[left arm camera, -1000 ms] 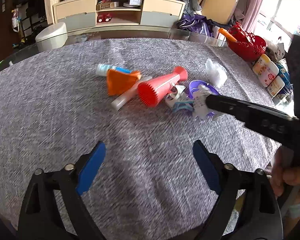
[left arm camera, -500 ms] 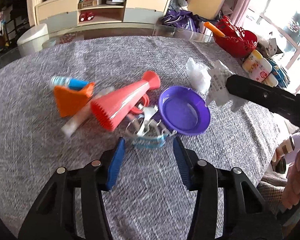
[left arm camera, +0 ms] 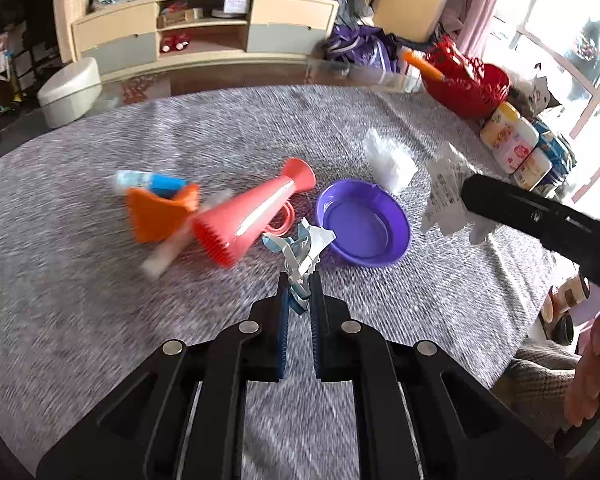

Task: Collect trash
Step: 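Grasp the white-blue crumpled wrapper with the left tool while the right tool grasps crumpled white paper, then lower both crumpled items into the grey bin and open both tools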

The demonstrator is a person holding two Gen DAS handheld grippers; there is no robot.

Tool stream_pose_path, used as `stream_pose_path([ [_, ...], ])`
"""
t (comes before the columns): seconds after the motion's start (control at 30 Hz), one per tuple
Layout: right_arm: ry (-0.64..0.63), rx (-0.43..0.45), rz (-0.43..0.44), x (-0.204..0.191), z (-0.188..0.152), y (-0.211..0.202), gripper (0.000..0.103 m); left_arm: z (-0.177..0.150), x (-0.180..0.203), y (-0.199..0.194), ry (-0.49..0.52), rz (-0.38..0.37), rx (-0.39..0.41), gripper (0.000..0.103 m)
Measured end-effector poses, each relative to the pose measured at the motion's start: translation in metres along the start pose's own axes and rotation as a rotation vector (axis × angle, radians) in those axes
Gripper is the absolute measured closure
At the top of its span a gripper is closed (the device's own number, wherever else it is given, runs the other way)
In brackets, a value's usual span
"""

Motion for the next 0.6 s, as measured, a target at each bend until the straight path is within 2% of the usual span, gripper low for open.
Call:
stream_pose_path([
  [0.3,-0.032,0.043,-0.006,-0.027,-0.026,-0.051,0.079,-0.022,0.010,-0.082,-0.002,0.058,0.087,0.095],
  [0.6,-0.073,0.047,-0.006,-0.045,-0.067,-0.088,0.079,-0.061,0.027,-0.142,0.010,0.060,0.144,0.095],
])
Point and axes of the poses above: each gripper's, at about its wrist camera, not at the fingertips, and y roughly the way its jaws point, x to its right, z to its top, the point moved 4 cm from there along y, roughly the way its jaws point, and after that the axes turned 1 degree about -x, right-handed, at the moved point
